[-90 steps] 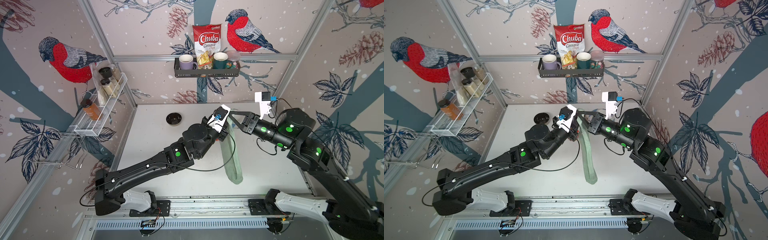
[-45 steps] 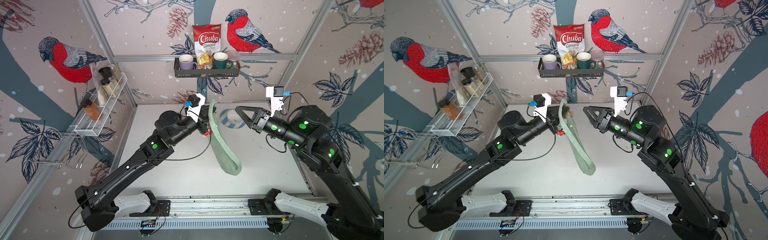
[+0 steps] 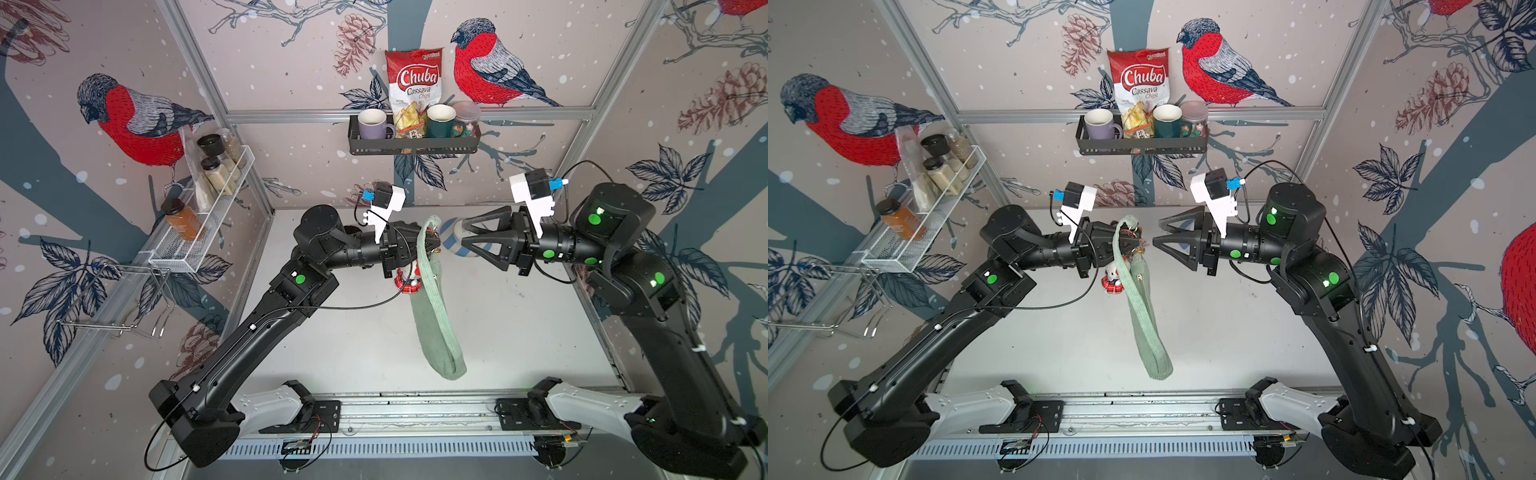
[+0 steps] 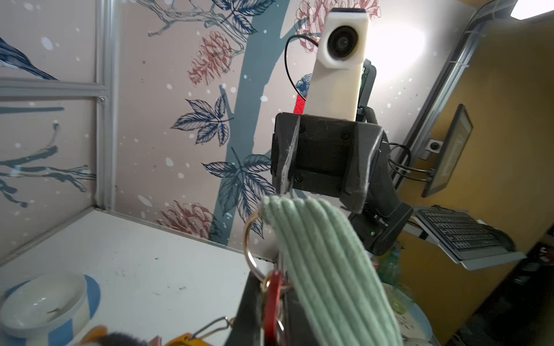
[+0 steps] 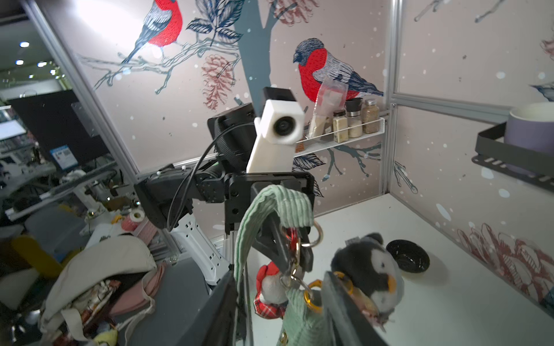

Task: Remove the decoration from the bag
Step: Adjust the bag.

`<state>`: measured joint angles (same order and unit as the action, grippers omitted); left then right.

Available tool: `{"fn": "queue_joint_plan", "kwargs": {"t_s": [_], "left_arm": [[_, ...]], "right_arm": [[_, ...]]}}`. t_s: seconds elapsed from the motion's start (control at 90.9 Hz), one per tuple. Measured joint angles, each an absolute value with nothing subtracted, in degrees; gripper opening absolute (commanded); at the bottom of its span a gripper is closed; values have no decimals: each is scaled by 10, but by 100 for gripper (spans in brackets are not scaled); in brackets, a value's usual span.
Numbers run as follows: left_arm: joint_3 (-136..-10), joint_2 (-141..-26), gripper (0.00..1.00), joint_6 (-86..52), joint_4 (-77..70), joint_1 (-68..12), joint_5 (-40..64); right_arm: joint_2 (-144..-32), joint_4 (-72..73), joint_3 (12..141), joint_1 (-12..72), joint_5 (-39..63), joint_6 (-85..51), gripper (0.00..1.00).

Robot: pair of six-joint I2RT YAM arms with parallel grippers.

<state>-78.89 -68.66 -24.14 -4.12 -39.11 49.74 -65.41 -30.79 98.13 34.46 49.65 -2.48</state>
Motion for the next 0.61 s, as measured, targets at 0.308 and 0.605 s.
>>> {"fn": "queue_joint_plan", "kwargs": {"t_s": [0.308,0.605], "left_arm": [[-758,-694,1,-300,-87,-391,589],[-747,-699,1,-301,-98,-394,629]], "right_arm": [[-697,-323,1012,310,609,72,56],[-735,-339,1008,299,708,73,48]]}}
